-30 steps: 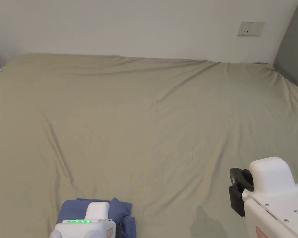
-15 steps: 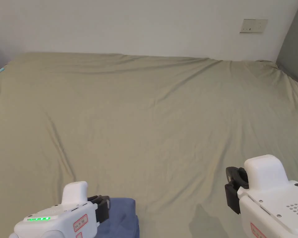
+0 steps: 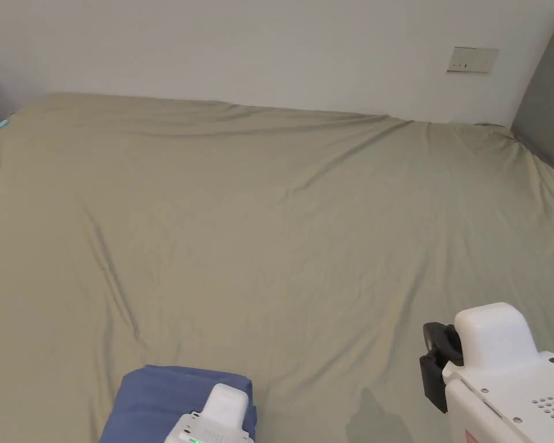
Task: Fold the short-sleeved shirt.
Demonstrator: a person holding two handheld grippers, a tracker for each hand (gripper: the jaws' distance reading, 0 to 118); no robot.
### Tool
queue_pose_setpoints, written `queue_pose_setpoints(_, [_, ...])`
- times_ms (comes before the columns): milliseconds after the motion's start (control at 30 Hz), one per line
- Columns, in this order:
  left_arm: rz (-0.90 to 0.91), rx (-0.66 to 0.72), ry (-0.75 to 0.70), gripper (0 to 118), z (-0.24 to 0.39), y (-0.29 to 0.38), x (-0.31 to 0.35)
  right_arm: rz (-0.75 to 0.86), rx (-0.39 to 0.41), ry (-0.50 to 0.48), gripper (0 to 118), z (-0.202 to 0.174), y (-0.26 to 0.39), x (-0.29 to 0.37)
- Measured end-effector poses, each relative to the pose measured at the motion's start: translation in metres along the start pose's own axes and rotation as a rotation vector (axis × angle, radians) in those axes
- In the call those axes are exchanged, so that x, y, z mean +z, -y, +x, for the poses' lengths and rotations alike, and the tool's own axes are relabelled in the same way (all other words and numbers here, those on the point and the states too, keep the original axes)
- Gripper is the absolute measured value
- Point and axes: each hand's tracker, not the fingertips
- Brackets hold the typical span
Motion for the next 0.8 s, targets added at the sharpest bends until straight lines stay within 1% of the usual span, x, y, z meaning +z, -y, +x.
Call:
queue_pose_setpoints(100, [0.008, 0.016, 0.021, 0, 0.012, 0.006, 0.010, -0.010, -0.001, 0.002, 2, -0.001, 0.001, -0.005])
queue_pose_setpoints(200, [0.021, 0.028, 0.067, 0, 0.025, 0.014, 0.018, -0.007, 0.019, 0.008, 2, -0.008, -0.002, -0.009])
queue_pose_setpoints(267, [0.008, 0.101, 0.187, 0, 0.031, 0.019, 0.022, -0.005, 0.021, -0.017, 2, -0.014, -0.005, -0.013])
queue_pose_setpoints(300, [0.005, 0.137, 0.269, 0, 0.032, 0.021, 0.025, -0.004, 0.027, -0.025, 2, -0.017, -0.007, -0.016])
queue_pose_setpoints(400, [-0.031, 0.243, 0.564, 0, 0.033, 0.028, 0.033, -0.002, 0.051, -0.044, 2, -0.029, -0.011, -0.026])
queue_pose_setpoints(433, [-0.007, 0.280, 0.584, 0, 0.027, 0.030, 0.038, 0.001, 0.052, -0.057, 2, -0.033, -0.013, -0.029])
queue_pose_setpoints(500, [0.037, 0.334, 0.578, 0, 0.007, 0.033, 0.049, 0.002, 0.055, -0.089, 2, -0.044, -0.015, -0.038])
queue_pose_setpoints(567, [0.091, 0.393, 0.531, 0, -0.024, 0.034, 0.055, -0.005, 0.049, -0.139, 2, -0.058, -0.014, -0.051])
queue_pose_setpoints(667, [0.151, 0.453, 0.396, 0, -0.081, 0.036, 0.063, -0.048, 0.034, -0.277, 2, -0.085, -0.007, -0.078])
queue_pose_setpoints(700, [0.168, 0.460, 0.347, 0, -0.100, 0.037, 0.063, -0.085, 0.035, -0.319, 2, -0.097, -0.001, -0.091])
queue_pose_setpoints(733, [0.176, 0.467, 0.306, 0, -0.121, 0.040, 0.064, -0.132, 0.054, -0.360, 2, -0.111, 0.005, -0.106])
queue_pose_setpoints(800, [0.172, 0.489, 0.239, 0, -0.151, 0.047, 0.063, -0.224, 0.084, -0.405, 2, -0.135, 0.020, -0.130])
